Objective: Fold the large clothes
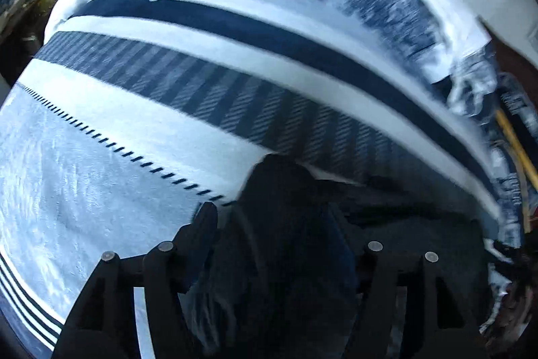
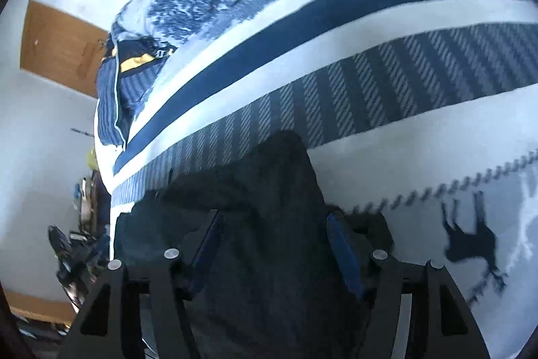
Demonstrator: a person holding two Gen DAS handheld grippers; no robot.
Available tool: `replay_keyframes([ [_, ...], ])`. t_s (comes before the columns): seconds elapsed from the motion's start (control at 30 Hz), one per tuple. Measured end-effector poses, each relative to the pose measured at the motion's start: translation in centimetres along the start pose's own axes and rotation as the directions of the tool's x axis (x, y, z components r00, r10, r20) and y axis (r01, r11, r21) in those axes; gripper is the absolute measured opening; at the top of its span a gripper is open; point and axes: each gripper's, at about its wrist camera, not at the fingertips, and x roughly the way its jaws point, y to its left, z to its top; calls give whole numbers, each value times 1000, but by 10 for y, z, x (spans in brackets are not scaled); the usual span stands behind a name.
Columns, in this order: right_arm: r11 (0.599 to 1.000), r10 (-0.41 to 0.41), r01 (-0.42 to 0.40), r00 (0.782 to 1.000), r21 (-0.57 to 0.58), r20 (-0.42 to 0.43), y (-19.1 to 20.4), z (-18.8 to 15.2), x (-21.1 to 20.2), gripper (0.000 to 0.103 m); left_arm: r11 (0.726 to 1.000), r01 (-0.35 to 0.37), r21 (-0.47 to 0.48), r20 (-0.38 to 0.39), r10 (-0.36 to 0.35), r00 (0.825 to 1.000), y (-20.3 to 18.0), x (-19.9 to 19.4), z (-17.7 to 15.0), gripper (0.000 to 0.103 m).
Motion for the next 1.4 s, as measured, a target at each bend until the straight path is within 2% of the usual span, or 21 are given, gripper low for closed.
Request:
replay_keyframes([
  [0.03,1000,-20,20,1000,3,-11,-2,3,8,64,1000,-7,-15,-15,6,1000,4,5,-1,24],
  [0.07,999,-42,43,998,5,-35,-4,4,16,46,998,26,-64,-48,-29,998,14,12,-2,3],
  [0.13,993,-121,121,988,4,-92,-6,2,25,9,993,63,-97,-4,-64,998,22,5,-4,3],
  [0.17,990,-137,136,988,-18,-75,-2,1,22,3,998,28,-63,49,-25,998,21,-2,-5,3],
  [0.23,972,-220,221,975,-77,17,7,0,7,2,996,-52,-65,41,55,998,23,5,-7,2],
  [0.3,951,-297,295,955,-87,-10,5,0,17,1,988,-120,-98,4,121,993,27,12,-9,2],
  [0.4,971,-232,233,972,-49,16,7,-3,3,1,989,-117,-90,104,126,987,22,-22,-14,2],
  [0.5,986,-131,145,980,-83,148,28,-20,-48,2,989,-147,-6,276,143,951,-8,-86,-41,19],
  [0.53,989,-92,112,980,-101,179,38,-32,-65,5,987,-163,14,298,151,943,-17,-98,-50,53],
  [0.57,989,-71,94,980,-118,184,45,-40,-71,18,982,-181,51,318,156,935,-33,-112,-67,86],
  [0.6,986,-58,85,981,-142,185,56,-55,-79,31,980,-179,90,347,137,928,-49,-126,-89,90],
  [0.63,984,-53,86,978,-159,200,65,-70,-86,68,978,-167,128,372,109,922,-61,-136,-109,90],
  [0.67,979,-35,79,973,-188,230,76,-85,-91,81,974,-162,156,377,93,922,-69,-140,-122,90],
  [0.87,946,-52,116,976,-302,212,96,-187,-85,81,975,-43,216,203,-2,979,-94,-116,-229,90],
  [0.97,948,-105,149,981,-281,166,80,-230,-66,81,976,-86,202,118,63,991,-88,-82,-258,90],
  [1.03,936,-203,243,964,-254,171,61,-242,-52,81,960,-195,199,48,189,981,-80,-61,-269,90],
  [1.1,936,-290,306,950,-173,112,34,-247,-48,81,960,-194,202,82,181,980,-74,-76,-275,90],
  [1.17,979,-159,173,979,-107,130,14,-256,-73,81,969,-171,175,135,149,980,-68,-98,-279,90],
  [1.27,1000,8,-7,983,-7,185,-7,-278,-100,81,999,36,-1,123,-36,992,-46,-113,-287,90],
  [1.33,992,109,-119,980,50,166,-12,-289,-88,81,986,120,-116,93,-110,990,-36,-106,-297,91],
  [1.4,985,134,-145,985,97,109,-11,-297,-63,81,950,225,-218,30,-224,974,-27,-88,-303,91],
])
